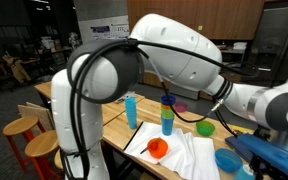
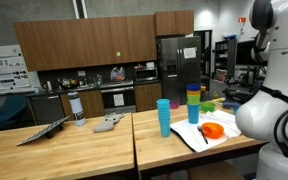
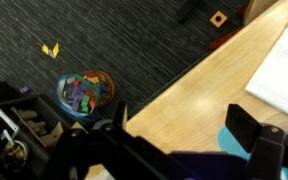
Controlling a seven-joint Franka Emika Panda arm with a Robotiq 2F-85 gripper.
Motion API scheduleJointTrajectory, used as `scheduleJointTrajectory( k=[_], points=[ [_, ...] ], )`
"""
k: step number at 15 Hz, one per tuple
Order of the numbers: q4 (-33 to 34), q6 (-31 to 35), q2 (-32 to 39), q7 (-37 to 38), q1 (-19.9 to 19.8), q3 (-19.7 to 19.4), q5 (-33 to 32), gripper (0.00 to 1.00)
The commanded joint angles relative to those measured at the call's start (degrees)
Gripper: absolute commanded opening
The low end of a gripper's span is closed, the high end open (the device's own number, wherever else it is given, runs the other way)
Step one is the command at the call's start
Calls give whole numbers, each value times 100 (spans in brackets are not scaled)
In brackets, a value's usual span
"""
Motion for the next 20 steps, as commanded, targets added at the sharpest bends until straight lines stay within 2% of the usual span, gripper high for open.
scheduleJointTrajectory(
  k=[1,4,18,20],
  points=[
    [265,7,310,16,-180,-41,161,100],
    [424,8,581,-23,-268,-46,206,100],
    [375,-1,469,-7,-216,-14,203,100],
    [173,435,454,-75,-229,-36,-13,100]
  ],
)
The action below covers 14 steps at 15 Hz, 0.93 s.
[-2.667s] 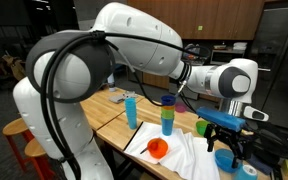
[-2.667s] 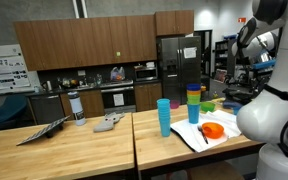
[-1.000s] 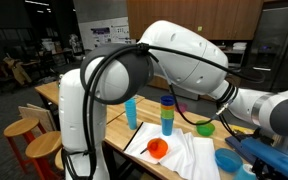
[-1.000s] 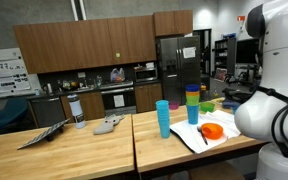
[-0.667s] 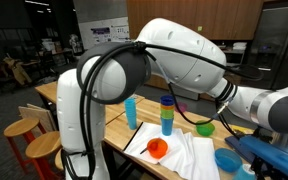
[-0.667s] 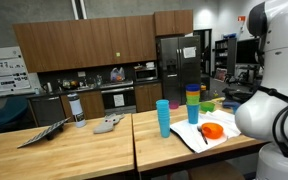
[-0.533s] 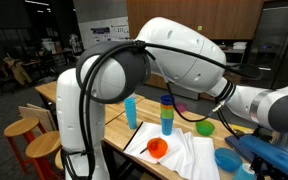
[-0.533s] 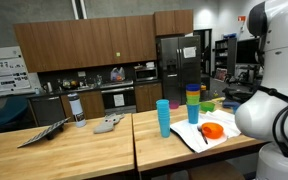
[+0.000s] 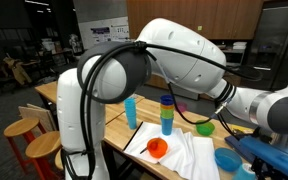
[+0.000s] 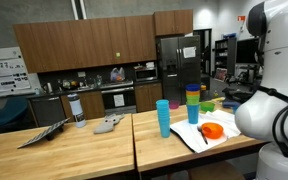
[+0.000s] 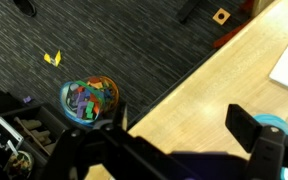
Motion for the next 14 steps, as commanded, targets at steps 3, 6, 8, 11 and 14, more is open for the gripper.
scheduleJointTrajectory(
  k=[3,6,8,11,14],
  points=[
    [-455,1498,74,149,-100,-74,-544,100],
    [-740,2554,103,205,-234,-118,-261,100],
    [-858,2847,62,-52,-356,-59,229,100],
    [-887,2723,-93,-411,-494,53,1151,100],
    [-794,2689,-190,-662,-545,134,1856,100]
  ],
)
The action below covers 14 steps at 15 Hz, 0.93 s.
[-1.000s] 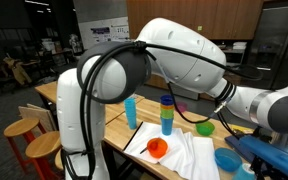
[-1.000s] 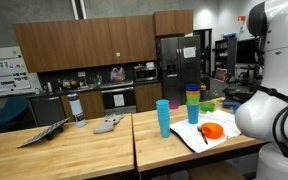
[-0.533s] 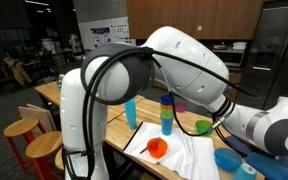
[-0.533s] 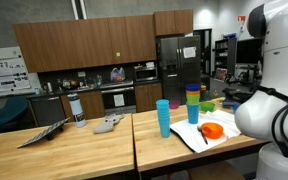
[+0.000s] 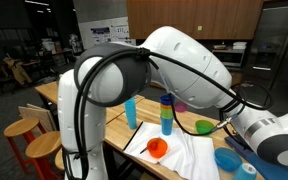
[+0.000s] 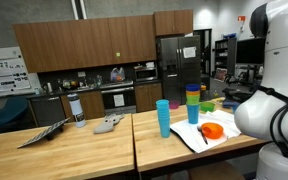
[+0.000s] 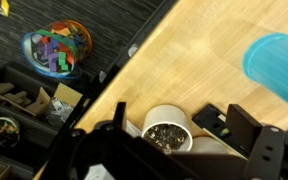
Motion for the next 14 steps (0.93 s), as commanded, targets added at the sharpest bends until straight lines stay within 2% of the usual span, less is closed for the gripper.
scheduleJointTrajectory(
  k=[1,7,14],
  points=[
    [91,-83,-275,-336,-136,193,653,100],
    [236,85,-373,-436,-85,338,1432,100],
    [100,414,-299,-442,67,553,1477,100]
  ],
)
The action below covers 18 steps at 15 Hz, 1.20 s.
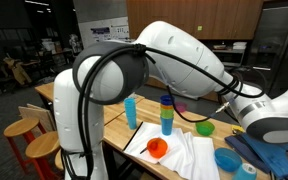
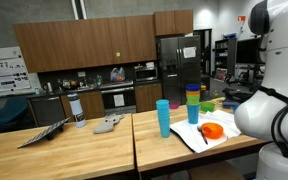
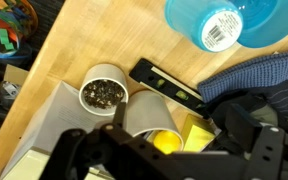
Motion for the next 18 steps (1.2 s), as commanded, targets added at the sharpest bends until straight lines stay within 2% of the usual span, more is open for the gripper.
scheduleJointTrajectory(
  k=[1,8,18],
  points=[
    [-139,191,-41,-64,106,102,-6,100],
    [67,-381,429,249,510,100,-1260,100],
    [191,-738,673,192,628,125,-1620,100]
  ],
)
